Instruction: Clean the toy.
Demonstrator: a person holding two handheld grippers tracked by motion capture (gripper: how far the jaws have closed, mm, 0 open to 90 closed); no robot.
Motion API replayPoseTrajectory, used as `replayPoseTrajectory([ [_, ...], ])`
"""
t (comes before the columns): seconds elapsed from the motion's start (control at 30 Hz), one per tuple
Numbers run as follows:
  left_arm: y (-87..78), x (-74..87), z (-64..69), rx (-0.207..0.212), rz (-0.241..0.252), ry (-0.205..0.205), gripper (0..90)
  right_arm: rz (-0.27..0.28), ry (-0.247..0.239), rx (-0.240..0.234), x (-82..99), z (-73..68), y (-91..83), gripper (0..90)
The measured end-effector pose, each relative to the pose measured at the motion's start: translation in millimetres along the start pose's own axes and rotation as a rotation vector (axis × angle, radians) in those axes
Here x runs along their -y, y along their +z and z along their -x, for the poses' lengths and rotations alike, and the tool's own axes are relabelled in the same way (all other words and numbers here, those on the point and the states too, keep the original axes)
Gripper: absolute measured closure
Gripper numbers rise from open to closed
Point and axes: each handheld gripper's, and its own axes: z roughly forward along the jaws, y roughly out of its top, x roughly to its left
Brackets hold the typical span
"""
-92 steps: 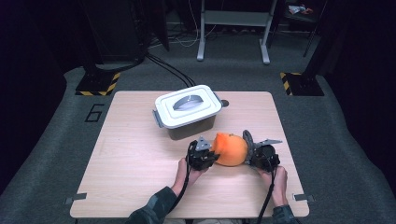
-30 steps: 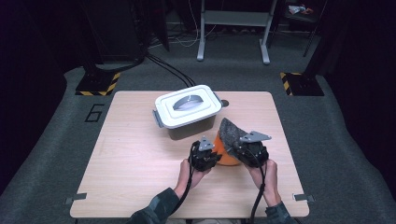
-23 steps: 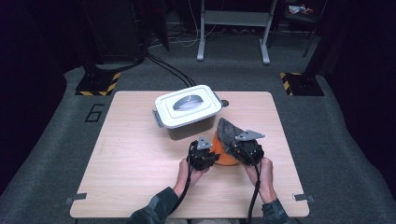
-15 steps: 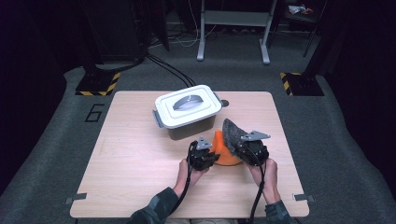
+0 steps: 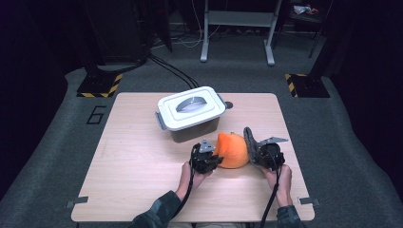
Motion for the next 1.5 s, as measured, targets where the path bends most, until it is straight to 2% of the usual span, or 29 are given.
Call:
replayPoseTrajectory([
  [0.1, -0.5, 0.1, -0.7, -0.003, -0.004, 0.006, 81.3, -0.016, 0.03, -0.028, 4.0, 4.3, 4.5, 76.9],
  [0.2, -1.2, 0.3, -1.4, -0.013, -0.002, 0.007, 81.3, 0.01, 0.03, -0.023, 1.8, 4.1, -8.8, 76.6],
  [0.23, -1.5, 0.4, -1.7, -0.014, -0.004, 0.009, 81.3, 0.062, 0.007, -0.015, -3.8, 0.8, -26.4, 76.6],
  [0.27, -1.5, 0.5, -1.8, -0.013, -0.002, 0.009, 81.3, 0.062, 0.007, -0.015, -3.8, 0.8, -26.4, 76.6],
  [0.33, -1.5, 0.4, -1.5, -0.012, -0.002, 0.005, 81.2, 0.107, -0.021, -0.022, -9.7, -5.3, -42.0, 76.6],
  [0.4, -1.4, 0.0, -0.9, -0.014, -0.001, 0.004, 81.1, 0.153, -0.068, -0.027, -17.6, -19.1, -58.0, 76.7],
  [0.47, -1.6, -0.7, -0.1, -0.015, -0.003, 0.009, 81.0, 0.165, -0.105, -0.049, -23.5, -30.8, -64.1, 76.7],
  [0.53, -1.9, -1.4, 0.6, -0.018, -0.003, 0.016, 80.2, 0.146, -0.147, -0.055, -28.9, -42.7, -59.5, 76.6],
  [0.6, -2.8, -2.0, -0.2, -0.02, -0.007, 0.019, 76.0, 0.092, -0.153, -0.047, -30.6, -50.6, -43.9, 76.8],
  [0.63, -2.9, -1.9, -0.9, -0.025, -0.004, 0.018, 72.2, 0.084, -0.15, -0.046, -29.8, -51.0, -38.3, 76.9],
  [0.7, -4.6, -0.5, -3.5, -0.01, 0.01, 0.017, 60.5, 0.086, -0.134, -0.042, -26.9, -49.1, -28.9, 77.0],
  [0.77, -5.5, 0.2, -4.4, -0.025, 0.011, 0.038, 51.2, 0.094, -0.111, -0.055, -26.1, -43.9, -28.0, 77.1],
  [0.8, -5.1, 0.3, -4.7, -0.02, 0.011, 0.049, 46.9, 0.099, -0.104, -0.052, -25.8, -41.3, -27.1, 77.1],
  [0.83, -3.3, 0.4, -4.5, -0.03, 0.007, 0.054, 45.3, 0.091, -0.103, -0.053, -25.7, -40.0, -27.3, 77.1],
  [0.87, -0.9, 0.5, -3.9, -0.031, 0.007, 0.06, 45.3, 0.087, -0.095, -0.055, -25.2, -39.4, -27.5, 77.1],
  [0.9, 1.0, 0.5, -2.9, -0.037, 0.003, 0.073, 52.2, 0.092, -0.108, -0.06, -24.2, -36.6, -26.5, 77.1],
  [0.93, 2.4, 0.3, -1.6, -0.043, 0.006, 0.083, 52.2, 0.092, -0.108, -0.06, -24.2, -36.6, -26.5, 77.1],
  [1.03, 4.8, 0.0, 3.2, -0.07, 0.006, 0.119, 67.2, 0.096, -0.088, -0.055, -24.1, -36.9, -27.3, 77.0],
  [1.07, 5.0, 0.1, 4.4, -0.075, 0.006, 0.121, 70.9, 0.101, -0.089, -0.053, -24.1, -36.7, -28.7, 77.0],
  [1.1, 4.9, 0.2, 5.4, -0.076, 0.004, 0.123, 74.4, 0.112, -0.114, -0.054, -24.3, -35.3, -30.8, 77.0],
  [1.13, 5.2, 0.2, 6.3, -0.077, 0.003, 0.125, 77.0, 0.131, -0.108, -0.046, -25.7, -37.6, -35.4, 77.0],
  [1.17, 5.7, 0.3, 6.9, -0.077, 0.0, 0.134, 77.9, 0.138, -0.102, -0.045, -27.0, -40.0, -38.7, 76.9],
  [1.2, 6.1, 0.9, 7.8, -0.071, 0.0, 0.129, 78.5, 0.148, -0.121, -0.041, -29.4, -42.9, -43.0, 76.9],
  [1.23, 6.3, 1.2, 9.0, -0.065, -0.001, 0.126, 79.6, 0.168, -0.144, -0.054, -33.3, -54.8, -49.2, 76.9],
  [1.27, 6.2, 1.3, 9.6, -0.071, -0.003, 0.139, 79.6, 0.168, -0.144, -0.054, -33.3, -54.8, -49.2, 76.9],
  [1.33, 6.9, 2.0, 11.4, -0.074, 0.001, 0.138, 80.3, 0.155, -0.202, -0.039, -35.6, -68.0, -45.9, 76.9],
  [1.37, 7.3, 2.5, 10.6, -0.077, -0.008, 0.133, 80.7, 0.137, -0.207, -0.021, -35.3, -74.3, -40.7, 76.9],
  [1.43, 7.6, 5.0, 6.4, -0.076, -0.013, 0.125, 81.2, 0.126, -0.202, -0.029, -33.0, -76.2, -31.2, 77.1],
  [1.5, 6.7, 6.7, 2.2, -0.055, -0.01, 0.104, 81.6, 0.135, -0.182, -0.06, -31.1, -69.3, -28.1, 77.3],
])
